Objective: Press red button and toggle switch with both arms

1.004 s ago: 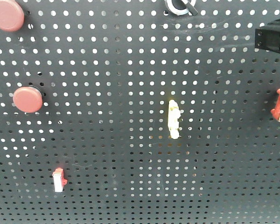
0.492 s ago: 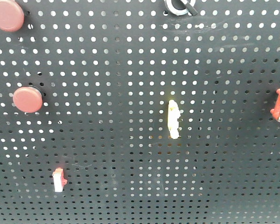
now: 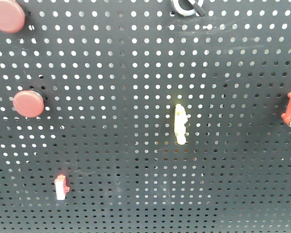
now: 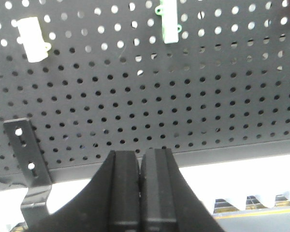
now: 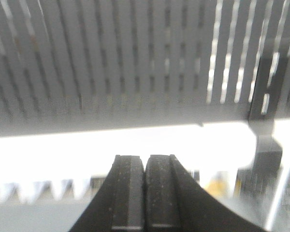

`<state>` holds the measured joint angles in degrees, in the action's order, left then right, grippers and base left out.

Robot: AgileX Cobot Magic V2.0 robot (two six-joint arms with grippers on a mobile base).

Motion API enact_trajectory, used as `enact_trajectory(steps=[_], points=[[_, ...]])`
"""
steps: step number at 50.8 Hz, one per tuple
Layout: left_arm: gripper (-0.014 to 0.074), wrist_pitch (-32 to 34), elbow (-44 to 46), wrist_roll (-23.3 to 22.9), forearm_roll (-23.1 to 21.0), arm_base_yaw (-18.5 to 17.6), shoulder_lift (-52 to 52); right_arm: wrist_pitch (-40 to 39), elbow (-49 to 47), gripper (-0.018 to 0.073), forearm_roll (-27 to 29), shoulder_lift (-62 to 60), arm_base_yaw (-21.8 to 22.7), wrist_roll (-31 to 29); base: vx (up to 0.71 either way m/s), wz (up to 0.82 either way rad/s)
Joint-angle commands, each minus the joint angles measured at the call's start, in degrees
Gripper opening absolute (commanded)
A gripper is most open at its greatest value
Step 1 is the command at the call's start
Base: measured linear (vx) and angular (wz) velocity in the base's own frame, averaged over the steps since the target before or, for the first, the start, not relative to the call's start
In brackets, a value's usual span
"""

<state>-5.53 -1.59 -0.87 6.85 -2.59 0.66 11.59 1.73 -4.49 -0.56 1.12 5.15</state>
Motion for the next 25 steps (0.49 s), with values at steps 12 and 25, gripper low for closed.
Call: enact_trajectory(steps=[12, 25], points=[[0.0002, 4.9, -1.9, -0.2, -0.6, 0.1, 0.4, -6.5, 0.6, 0.0, -1.3, -0.3, 0.4, -0.2, 0.0, 0.0], [0.0002, 4.9, -1.9, -0.2, -0.6, 0.1, 0.4, -6.5, 0.6, 0.0, -1.3, -0.3, 0.4, -0.2, 0.0, 0.0]])
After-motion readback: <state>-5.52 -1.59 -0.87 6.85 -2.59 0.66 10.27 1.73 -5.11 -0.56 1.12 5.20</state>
